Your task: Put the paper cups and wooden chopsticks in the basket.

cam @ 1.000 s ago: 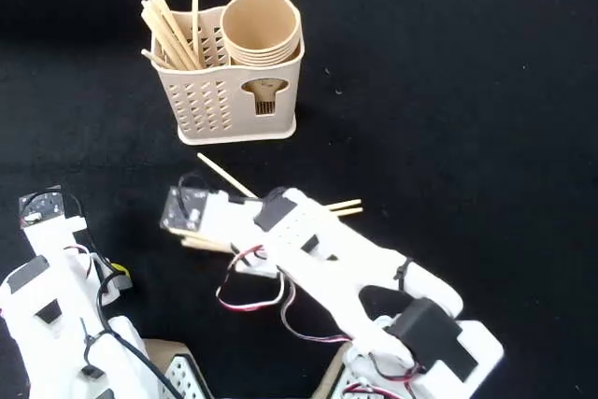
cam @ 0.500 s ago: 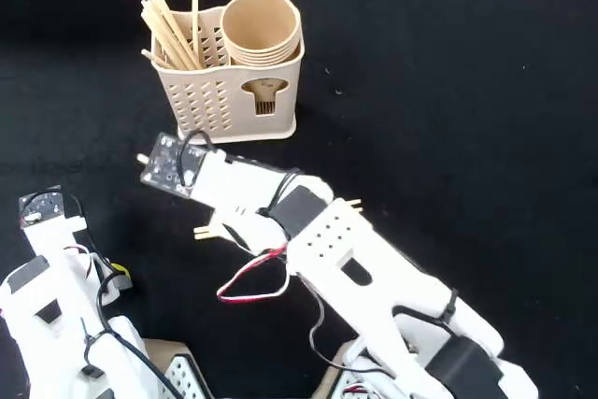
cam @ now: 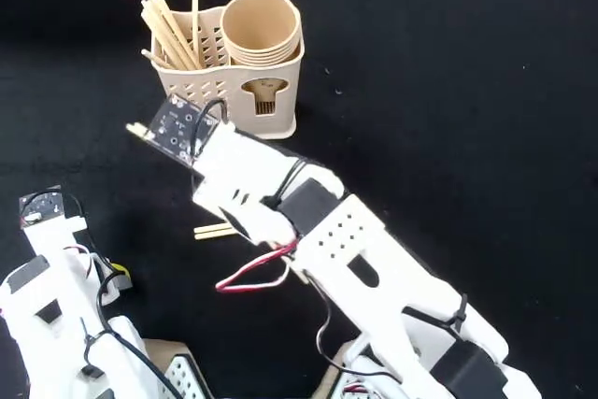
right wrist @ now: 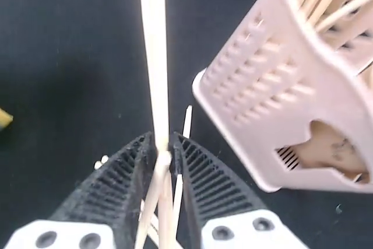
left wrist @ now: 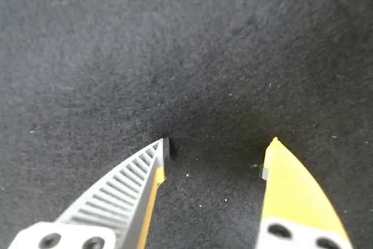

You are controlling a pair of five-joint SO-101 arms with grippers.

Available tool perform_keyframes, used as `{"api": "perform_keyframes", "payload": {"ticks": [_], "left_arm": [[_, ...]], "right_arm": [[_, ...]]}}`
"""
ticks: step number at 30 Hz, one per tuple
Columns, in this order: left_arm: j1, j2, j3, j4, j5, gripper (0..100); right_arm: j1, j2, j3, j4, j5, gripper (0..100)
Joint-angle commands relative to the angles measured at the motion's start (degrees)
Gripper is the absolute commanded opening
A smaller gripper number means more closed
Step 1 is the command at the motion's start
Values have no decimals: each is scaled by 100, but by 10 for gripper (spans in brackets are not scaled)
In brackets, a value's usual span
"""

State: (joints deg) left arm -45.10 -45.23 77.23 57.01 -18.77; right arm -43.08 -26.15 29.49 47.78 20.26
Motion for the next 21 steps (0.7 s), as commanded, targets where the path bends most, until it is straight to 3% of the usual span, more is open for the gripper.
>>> {"api": "perform_keyframes", "payload": {"ticks": [1, 12, 16, 21], "left_arm": [[110, -9, 31, -105, 53, 281], [110, -9, 31, -105, 53, 281], [110, -9, 31, -105, 53, 281], [110, -9, 31, -105, 53, 281]], "right_arm": [[62, -215, -593, -114, -62, 12], [62, -163, -2466, -352, -105, 12], [202, -163, -2826, -1213, -167, 12], [677, 48, -2870, -2769, -1310, 12]]}}
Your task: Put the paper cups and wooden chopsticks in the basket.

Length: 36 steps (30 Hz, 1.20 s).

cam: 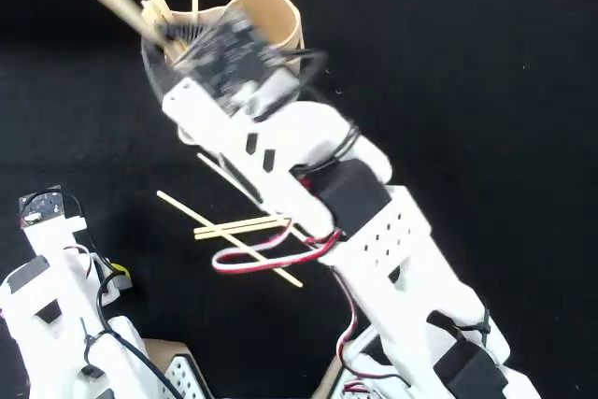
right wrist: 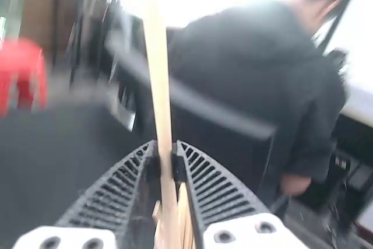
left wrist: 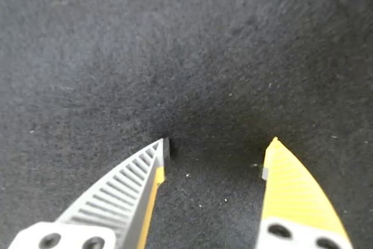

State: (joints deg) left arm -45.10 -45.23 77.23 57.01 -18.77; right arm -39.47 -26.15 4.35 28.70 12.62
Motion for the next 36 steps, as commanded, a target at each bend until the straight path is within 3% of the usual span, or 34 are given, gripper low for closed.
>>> {"api": "perform_keyframes", "payload": {"ticks": [1, 7, 16, 28, 32, 36], "left_arm": [[110, -9, 31, -105, 53, 281], [110, -9, 31, -105, 53, 281], [110, -9, 31, -105, 44, 281], [110, -9, 31, -105, 35, 281], [110, -9, 31, -105, 35, 281], [110, -9, 31, -105, 35, 281]], "right_arm": [[404, 171, -391, -1108, -651, 12], [554, 1200, -769, -2127, -721, 12], [695, 2589, -1367, -2127, -747, 12], [958, 3371, -725, -2163, -712, 12], [967, 3336, -760, -1741, -712, 40], [853, 3187, -1288, -422, -712, 193]]}}
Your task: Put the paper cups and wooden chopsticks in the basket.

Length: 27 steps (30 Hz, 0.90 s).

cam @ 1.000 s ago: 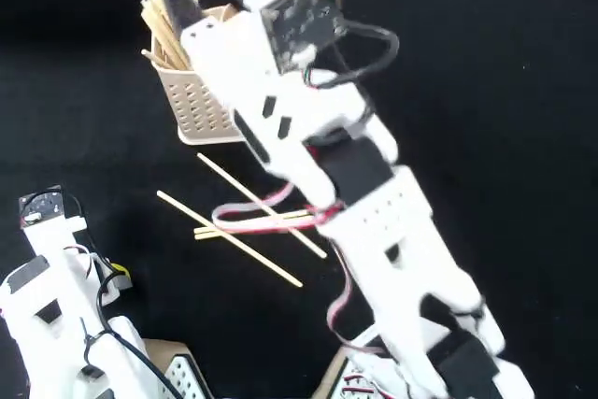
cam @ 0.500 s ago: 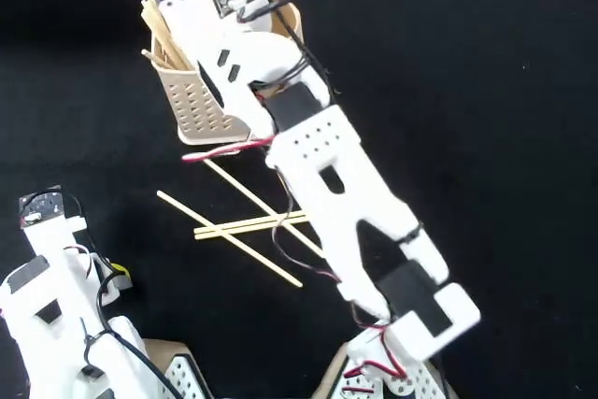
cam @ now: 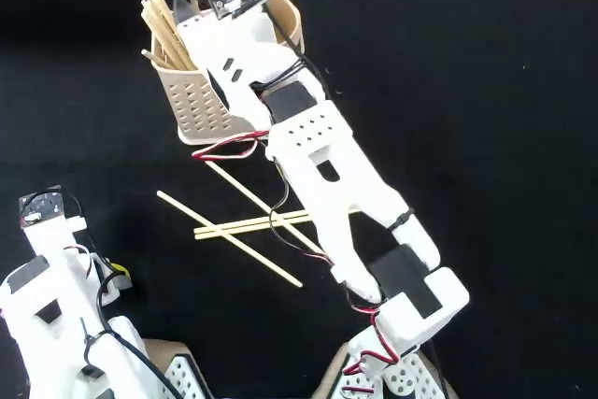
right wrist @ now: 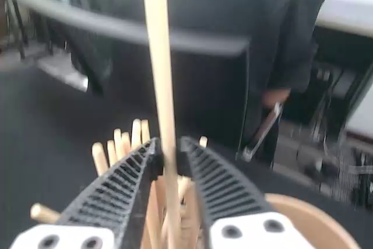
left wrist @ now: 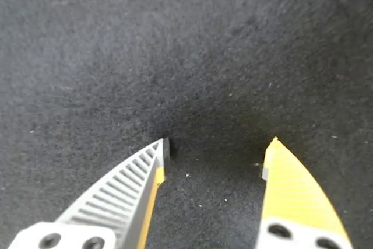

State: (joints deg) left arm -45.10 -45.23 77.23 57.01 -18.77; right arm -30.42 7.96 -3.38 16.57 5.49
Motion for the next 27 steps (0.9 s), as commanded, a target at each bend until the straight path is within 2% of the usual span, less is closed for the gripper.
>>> {"api": "perform_keyframes", "payload": {"ticks": [1, 9, 13, 16, 19, 22, 27], "left_arm": [[110, -9, 31, -105, 35, 281], [110, -9, 31, -105, 26, 281], [110, -9, 31, -105, 26, 281], [110, -9, 31, -105, 26, 281], [110, -9, 31, -105, 26, 281], [110, -9, 31, -105, 26, 281], [110, -9, 31, -97, 26, 281]], "right_arm": [[-62, -251, -673, 1081, 0, 207], [-70, -1147, -1798, 2769, 0, 115], [-18, -2097, -1789, 4167, 0, 10], [193, -2800, -1508, 5213, -35, 24], [448, -3600, -1024, 5864, -26, 12], [1020, -4514, -154, 6075, -35, 12], [1978, -6105, 2554, 5714, 9, 12]]}}
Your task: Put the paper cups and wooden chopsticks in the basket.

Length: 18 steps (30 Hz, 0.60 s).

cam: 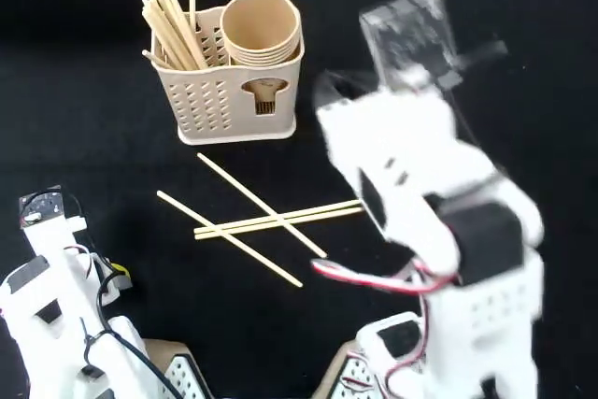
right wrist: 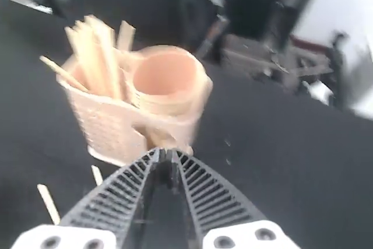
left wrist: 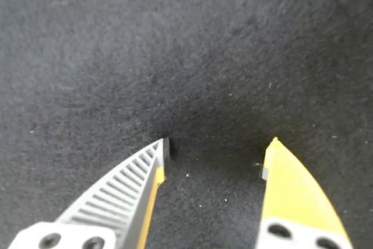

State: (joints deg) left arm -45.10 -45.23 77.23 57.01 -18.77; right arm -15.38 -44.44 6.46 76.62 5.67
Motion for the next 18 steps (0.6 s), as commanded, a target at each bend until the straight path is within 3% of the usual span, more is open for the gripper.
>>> {"api": "perform_keyframes", "payload": {"ticks": [1, 8, 14, 18], "left_arm": [[110, -9, 31, -97, 26, 281], [119, -9, 31, -97, 26, 281], [136, -9, 31, -97, 26, 281], [690, 0, -13, -97, -237, 281]], "right_arm": [[642, -1165, 2255, -571, -9, 12], [1248, -2589, 6536, -3569, -70, 34], [1266, -2818, 7688, -4527, -615, 35], [1319, -2853, 8268, -5011, -545, 36]]}}
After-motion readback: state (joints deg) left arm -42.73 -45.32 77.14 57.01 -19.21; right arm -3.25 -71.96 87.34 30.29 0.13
